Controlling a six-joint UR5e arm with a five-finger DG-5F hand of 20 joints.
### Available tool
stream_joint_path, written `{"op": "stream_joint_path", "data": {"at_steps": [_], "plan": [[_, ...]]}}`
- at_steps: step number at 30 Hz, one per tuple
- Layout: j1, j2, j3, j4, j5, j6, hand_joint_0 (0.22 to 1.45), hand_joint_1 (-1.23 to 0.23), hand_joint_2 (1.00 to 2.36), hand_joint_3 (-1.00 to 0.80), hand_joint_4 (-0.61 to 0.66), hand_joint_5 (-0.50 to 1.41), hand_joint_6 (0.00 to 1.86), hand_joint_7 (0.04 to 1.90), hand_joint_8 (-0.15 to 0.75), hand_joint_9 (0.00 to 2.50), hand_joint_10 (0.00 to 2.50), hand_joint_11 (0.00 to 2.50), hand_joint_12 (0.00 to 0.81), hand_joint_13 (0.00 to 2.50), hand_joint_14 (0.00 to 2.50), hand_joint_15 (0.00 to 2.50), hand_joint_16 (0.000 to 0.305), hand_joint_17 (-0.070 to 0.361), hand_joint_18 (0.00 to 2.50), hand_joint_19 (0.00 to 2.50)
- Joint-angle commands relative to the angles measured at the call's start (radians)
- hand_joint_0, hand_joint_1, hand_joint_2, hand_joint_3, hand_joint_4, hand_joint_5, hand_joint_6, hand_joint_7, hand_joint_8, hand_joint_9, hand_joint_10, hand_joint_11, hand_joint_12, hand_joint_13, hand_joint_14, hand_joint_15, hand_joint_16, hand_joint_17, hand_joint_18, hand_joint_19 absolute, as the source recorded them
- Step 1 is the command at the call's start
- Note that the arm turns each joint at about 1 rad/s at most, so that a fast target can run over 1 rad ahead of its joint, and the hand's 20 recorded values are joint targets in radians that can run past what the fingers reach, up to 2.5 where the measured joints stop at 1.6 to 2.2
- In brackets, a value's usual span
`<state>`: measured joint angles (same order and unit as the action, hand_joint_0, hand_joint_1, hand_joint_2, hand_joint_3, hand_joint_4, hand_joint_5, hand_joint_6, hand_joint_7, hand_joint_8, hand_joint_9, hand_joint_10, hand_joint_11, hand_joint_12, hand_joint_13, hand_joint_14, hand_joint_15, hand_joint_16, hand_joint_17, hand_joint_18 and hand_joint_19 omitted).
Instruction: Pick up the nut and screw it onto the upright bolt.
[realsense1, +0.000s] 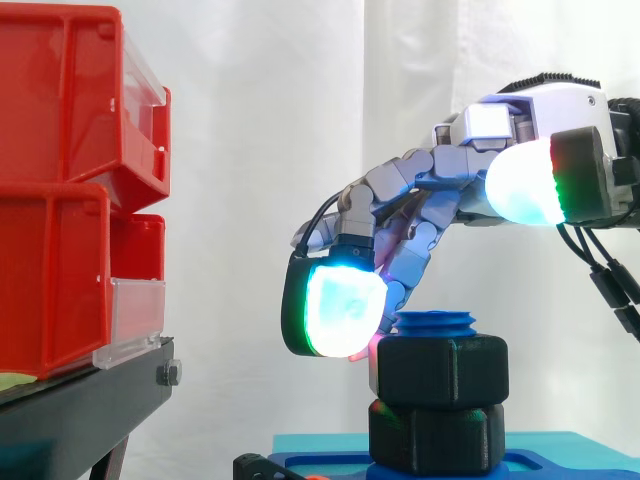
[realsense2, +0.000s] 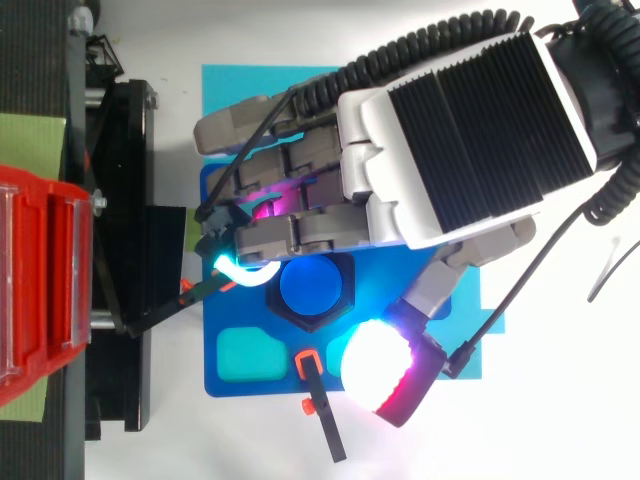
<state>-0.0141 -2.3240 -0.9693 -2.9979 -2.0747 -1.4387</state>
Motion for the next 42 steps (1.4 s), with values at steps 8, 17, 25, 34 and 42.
{"op": "stream_joint_path", "data": {"at_steps": [8, 17, 25, 34, 42], "plan": [[-0.015, 0.000, 0.000, 0.001, -0.021, 0.000, 0.51, -0.09, 1.00, -0.50, 0.25, -0.02, 0.50, 1.17, 0.281, 0.87, 0.00, 0.00, 0.292, 0.61, 0.00, 0.00, 0.029, 0.065, 0.26, 0.00], [-0.040, 0.000, 0.000, -0.009, -0.044, -0.002, 0.52, -0.12, 1.00, -0.50, 0.20, 0.00, 0.50, 1.35, 0.289, 0.91, 0.00, 0.00, 0.285, 0.64, 0.00, 0.00, 0.028, 0.064, 0.29, 0.00], [-0.055, 0.000, -0.002, -0.018, -0.064, -0.002, 0.52, -0.13, 1.00, -0.50, 0.18, 0.01, 0.50, 1.43, 0.293, 0.96, 0.00, 0.00, 0.279, 0.66, 0.00, 0.00, 0.027, 0.061, 0.32, 0.00], [-0.069, 0.000, -0.002, -0.026, -0.077, -0.002, 0.52, -0.14, 1.00, -0.50, 0.17, 0.01, 0.50, 1.44, 0.295, 1.00, 0.00, 0.00, 0.273, 0.69, 0.00, 0.00, 0.026, 0.059, 0.34, 0.00], [-0.079, 0.002, -0.002, -0.035, -0.079, -0.002, 0.52, -0.14, 1.00, -0.50, 0.23, -0.03, 0.50, 1.17, 0.290, 0.98, 0.00, 0.00, 0.275, 0.69, 0.00, 0.00, 0.027, 0.061, 0.34, 0.00]]}}
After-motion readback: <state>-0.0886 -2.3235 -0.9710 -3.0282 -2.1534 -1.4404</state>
